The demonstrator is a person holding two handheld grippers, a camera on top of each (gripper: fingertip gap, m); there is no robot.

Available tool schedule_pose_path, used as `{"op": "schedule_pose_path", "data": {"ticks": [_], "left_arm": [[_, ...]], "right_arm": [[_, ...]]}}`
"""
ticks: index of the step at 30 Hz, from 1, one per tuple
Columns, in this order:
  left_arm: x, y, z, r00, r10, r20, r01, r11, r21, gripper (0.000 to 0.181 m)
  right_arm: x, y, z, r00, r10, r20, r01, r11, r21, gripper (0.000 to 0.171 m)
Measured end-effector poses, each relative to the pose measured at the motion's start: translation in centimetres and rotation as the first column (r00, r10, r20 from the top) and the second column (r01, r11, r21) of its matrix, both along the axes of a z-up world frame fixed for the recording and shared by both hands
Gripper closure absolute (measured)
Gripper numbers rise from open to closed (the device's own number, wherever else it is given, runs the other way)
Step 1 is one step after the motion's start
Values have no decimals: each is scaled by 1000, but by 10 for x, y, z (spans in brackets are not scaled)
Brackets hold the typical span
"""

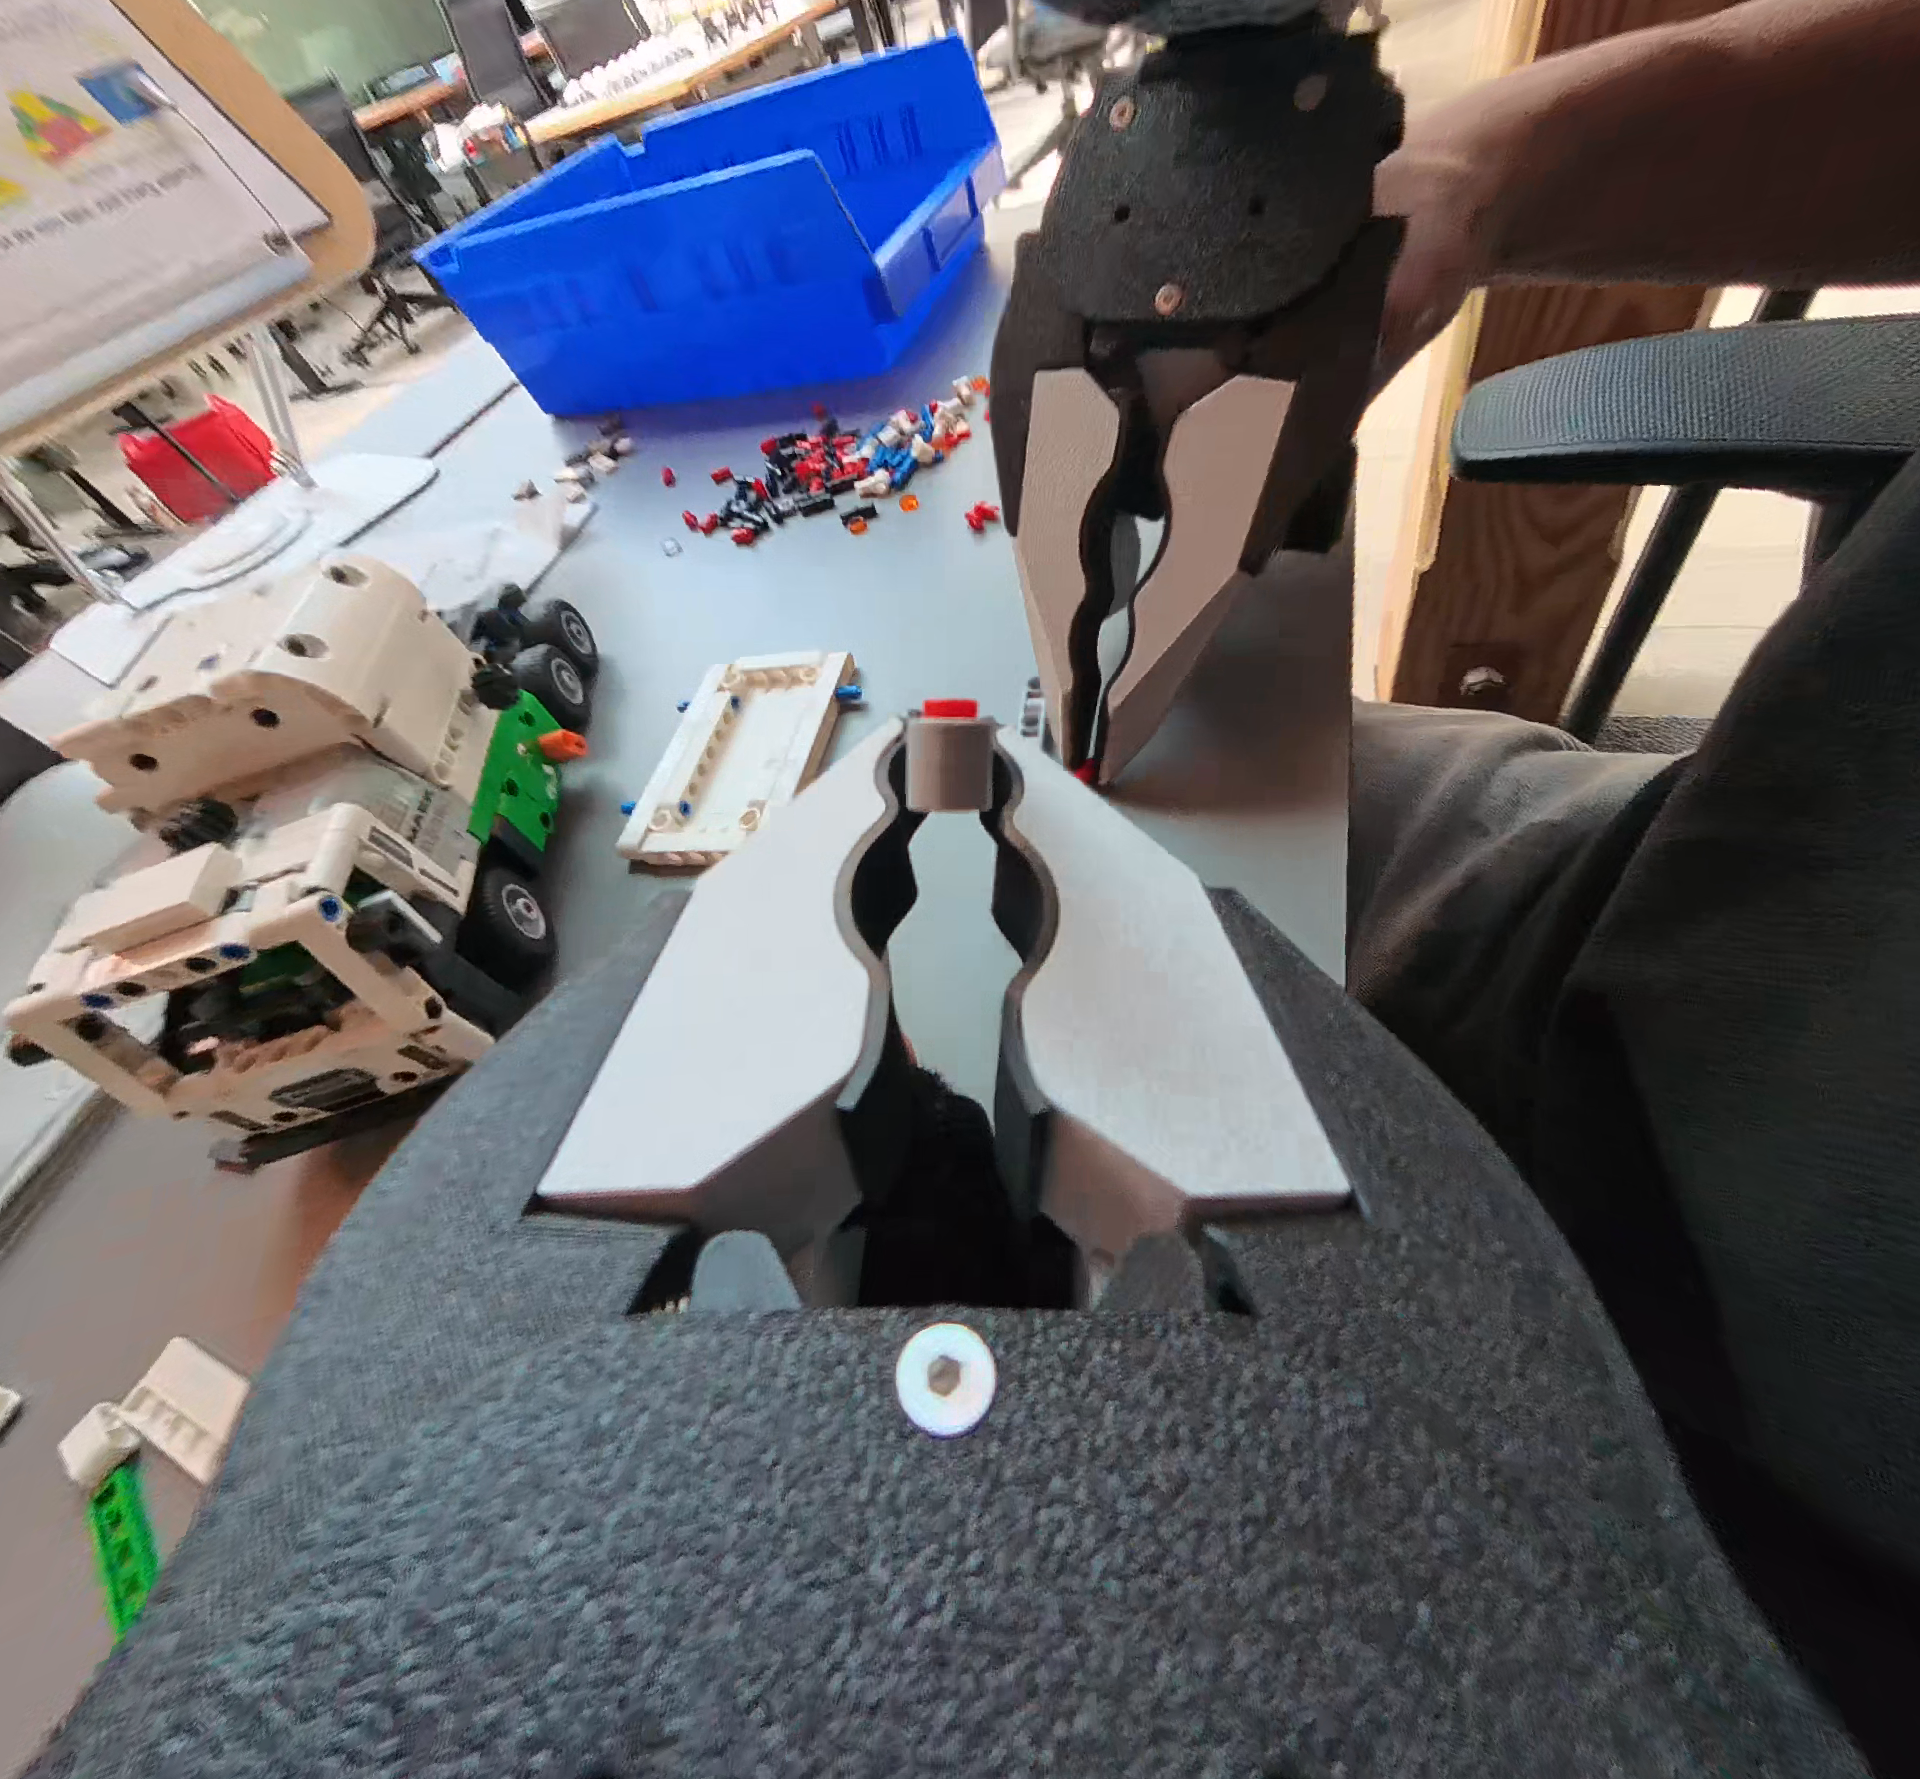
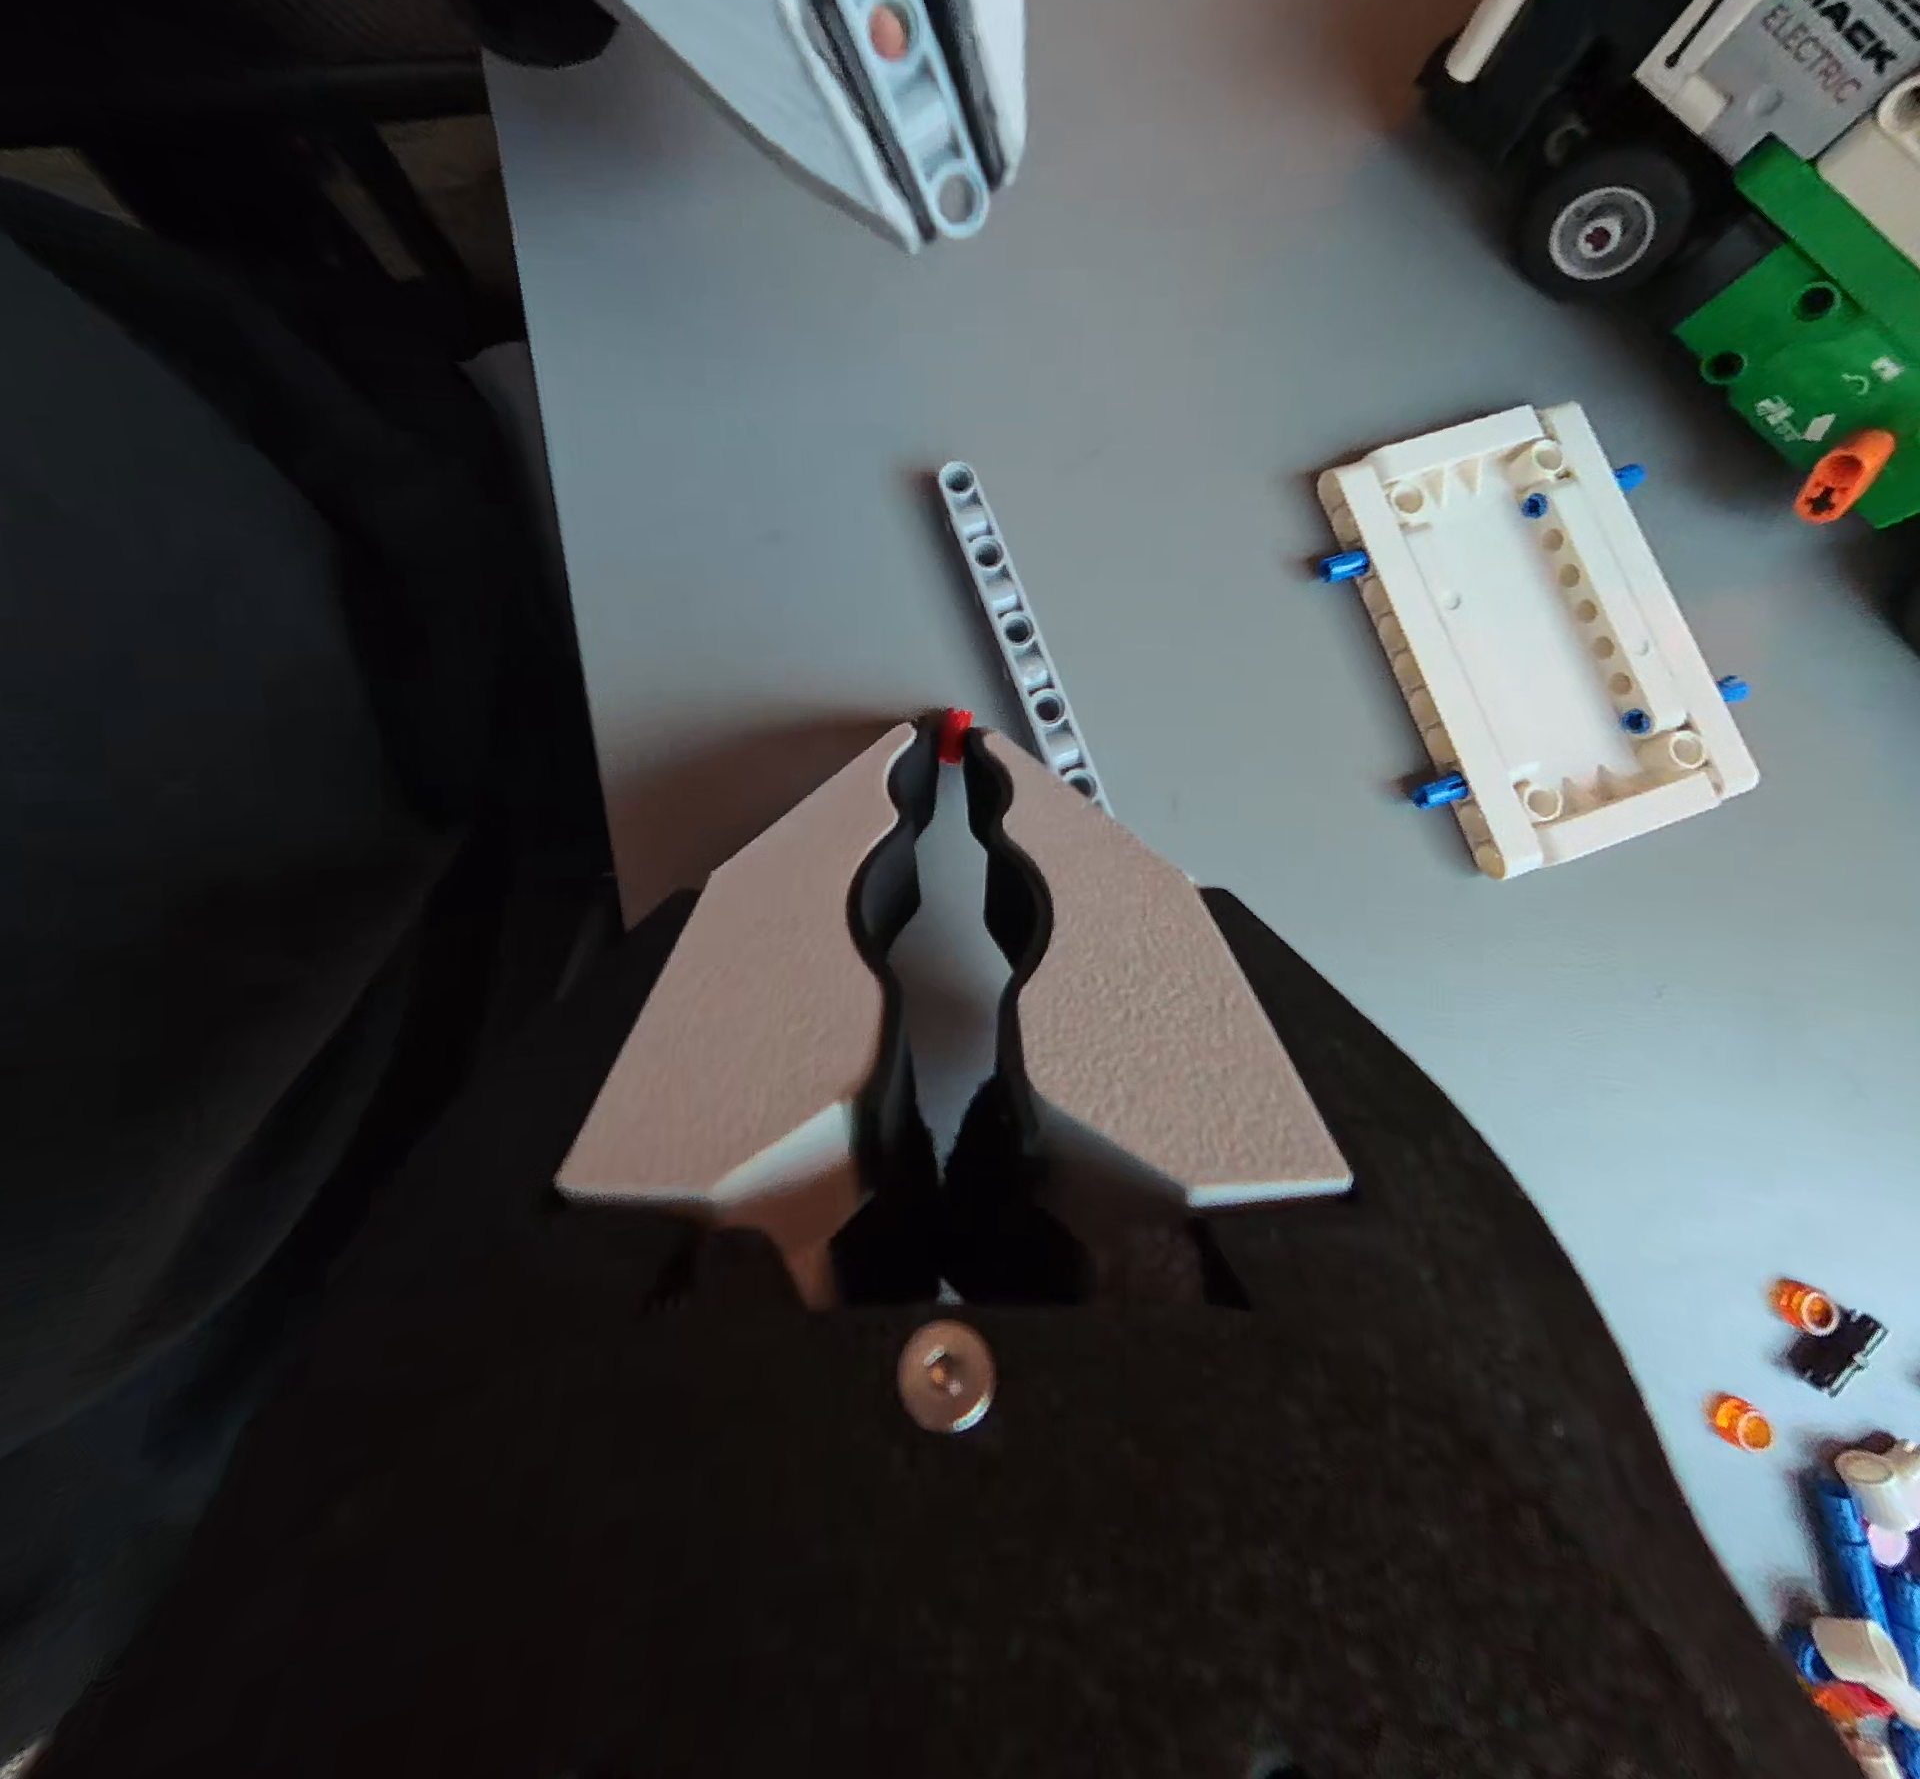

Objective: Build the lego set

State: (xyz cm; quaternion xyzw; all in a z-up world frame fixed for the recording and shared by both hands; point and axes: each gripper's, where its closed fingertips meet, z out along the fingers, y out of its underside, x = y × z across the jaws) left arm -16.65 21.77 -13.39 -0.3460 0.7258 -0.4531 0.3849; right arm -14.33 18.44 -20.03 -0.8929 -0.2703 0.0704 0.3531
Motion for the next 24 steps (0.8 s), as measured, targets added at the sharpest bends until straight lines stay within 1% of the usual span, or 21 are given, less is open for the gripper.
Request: {"op": "schedule_pose_path", "data": {"ticks": [1,4,6,8,9,10,11,12,13,15,16,17,19,22,24], "left_arm": [[0,0,4,999,3,40,-3,1000,6,175],[-2,-1,17,987,12,157,-15,1000,21,175],[-4,-4,22,979,2,204,-9,999,33,175],[-4,-8,25,970,-9,242,-3,999,49,175],[-4,-9,27,966,-11,258,-3,999,52,175],[-5,-12,28,962,-23,271,9,999,51,175],[-5,-15,30,958,-38,283,25,999,48,175],[-6,-17,33,953,-45,301,33,998,44,175],[-7,-20,37,945,-56,323,46,998,36,175],[-9,-23,41,938,-68,340,62,998,26,175],[-9,-25,40,939,-75,337,69,997,31,175],[-9,-25,40,938,-76,338,68,997,37,175],[-10,-27,39,936,-80,342,71,997,41,175],[-9,-24,37,939,-71,336,56,997,54,175],[-6,-22,32,947,-63,316,43,997,68,175]], "right_arm": [[1,1,0,1000,-10,-15,10,1000,-4,167],[7,5,2,996,-52,-72,52,999,-10,165],[6,8,11,985,-71,-157,74,997,14,162],[0,12,32,949,-72,-307,97,993,65,162],[-3,13,45,914,-66,-400,109,990,87,162],[-9,14,59,861,-44,-507,110,989,100,162],[-17,14,74,781,-6,-625,95,989,110,161],[-23,14,87,684,26,-729,76,991,106,159],[-29,13,94,598,39,-801,51,995,87,158],[-38,11,98,491,64,-869,-12,998,66,155],[-38,11,102,447,72,-891,-15,997,73,159],[-39,12,104,420,75,-905,-18,997,74,160],[-42,11,104,398,82,-913,-45,997,70,161],[-38,15,101,406,72,-911,-22,997,69,167],[-33,18,96,425,51,-904,-3,998,55,165]]}}
